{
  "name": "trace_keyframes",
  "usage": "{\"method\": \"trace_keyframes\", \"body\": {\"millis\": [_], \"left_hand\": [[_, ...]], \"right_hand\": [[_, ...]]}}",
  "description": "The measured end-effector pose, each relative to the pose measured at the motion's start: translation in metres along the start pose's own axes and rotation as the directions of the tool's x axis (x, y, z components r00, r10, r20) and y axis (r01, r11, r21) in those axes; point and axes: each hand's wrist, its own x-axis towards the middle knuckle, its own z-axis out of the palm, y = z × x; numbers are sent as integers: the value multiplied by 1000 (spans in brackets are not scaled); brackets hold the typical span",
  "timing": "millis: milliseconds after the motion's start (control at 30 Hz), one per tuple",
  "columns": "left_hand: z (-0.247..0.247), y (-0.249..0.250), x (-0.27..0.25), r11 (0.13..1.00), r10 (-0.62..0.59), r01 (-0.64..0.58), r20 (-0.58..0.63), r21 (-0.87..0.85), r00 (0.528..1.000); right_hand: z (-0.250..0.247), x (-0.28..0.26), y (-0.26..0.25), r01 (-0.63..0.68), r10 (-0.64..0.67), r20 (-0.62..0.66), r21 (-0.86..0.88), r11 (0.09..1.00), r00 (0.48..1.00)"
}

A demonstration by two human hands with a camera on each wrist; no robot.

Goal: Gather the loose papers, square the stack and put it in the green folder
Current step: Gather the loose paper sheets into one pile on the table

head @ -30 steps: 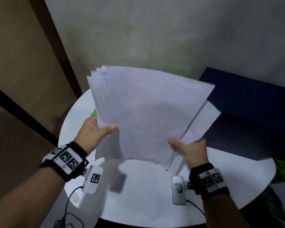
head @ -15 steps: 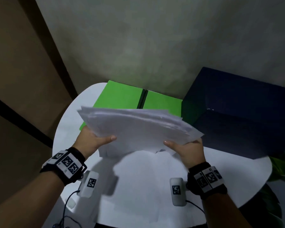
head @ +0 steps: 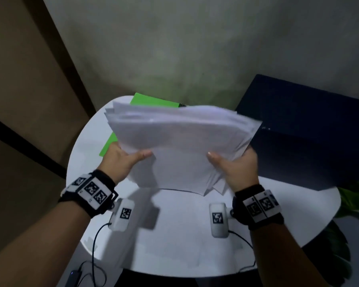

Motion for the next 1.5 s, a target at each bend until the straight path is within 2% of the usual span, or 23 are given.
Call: {"method": "trace_keyframes", "body": {"millis": [67,200,367,433,500,533,600,633,667,700,733,767,833,933,1033,1200,1300,1333,1400,1433,1500], "left_hand": [[2,-5,-4,999,5,-6,4,36,1000],[11,-29,-21,983,-64,44,109,177,992],[22,-34,-21,970,-29,19,37,240,999],[17,-24,-18,967,10,-10,2,253,1000],[5,-14,-14,968,69,-50,-69,246,995],[-4,-11,-11,967,94,-65,-104,247,990],[-22,-8,-7,967,97,-56,-156,249,983],[-30,-10,-6,969,82,-39,-168,245,982],[-37,-10,-4,970,65,-22,-170,243,983],[-42,-12,-4,970,47,-5,-165,244,985],[-45,-14,-5,968,32,8,-153,251,988],[-47,-16,-6,968,17,20,-143,249,990],[-48,-21,-9,973,-8,41,-141,229,990],[-49,-26,-14,987,-43,66,-154,145,987],[-50,-26,-17,994,-80,91,-172,57,982],[-51,-20,-16,995,-103,100,-164,-26,981],[-54,-21,-15,993,-111,102,-159,-62,981],[-55,-22,-15,992,-115,105,-156,-72,981],[-59,-23,-16,991,-124,113,-153,-76,980],[-60,-25,-16,989,-135,123,-152,-82,979],[-62,-28,-16,985,-158,145,-152,-91,976]], "right_hand": [[-3,-4,2,2,-2,16,-6,1000,1000],[-6,-20,32,-172,181,65,-123,977,981],[-2,-20,40,-186,184,-40,-80,979,982],[-7,-18,48,-172,164,-67,-127,977,984],[-13,-18,69,-253,214,-174,-252,934,961],[-15,-21,85,-335,261,-237,-368,867,936],[-12,-35,116,-493,406,-291,-630,601,866],[-7,-44,130,-498,467,-279,-741,451,839],[0,-53,140,-440,488,-248,-836,329,837],[5,-60,150,-357,477,-210,-902,243,854],[8,-65,155,-290,443,-179,-937,196,879],[8,-66,158,-266,418,-168,-945,190,893],[4,-61,162,-300,417,-174,-919,258,892],[5,-55,160,-396,450,-223,-854,338,865],[16,-55,155,-475,475,-283,-805,355,833],[24,-55,148,-551,548,-276,-711,436,790],[12,-47,145,-483,502,-222,-732,481,836],[5,-42,144,-442,470,-212,-772,457,857],[-8,-32,144,-374,424,-218,-867,330,879],[-12,-28,144,-356,423,-225,-897,261,878],[-13,-25,145,-335,473,-210,-922,195,856]]}}
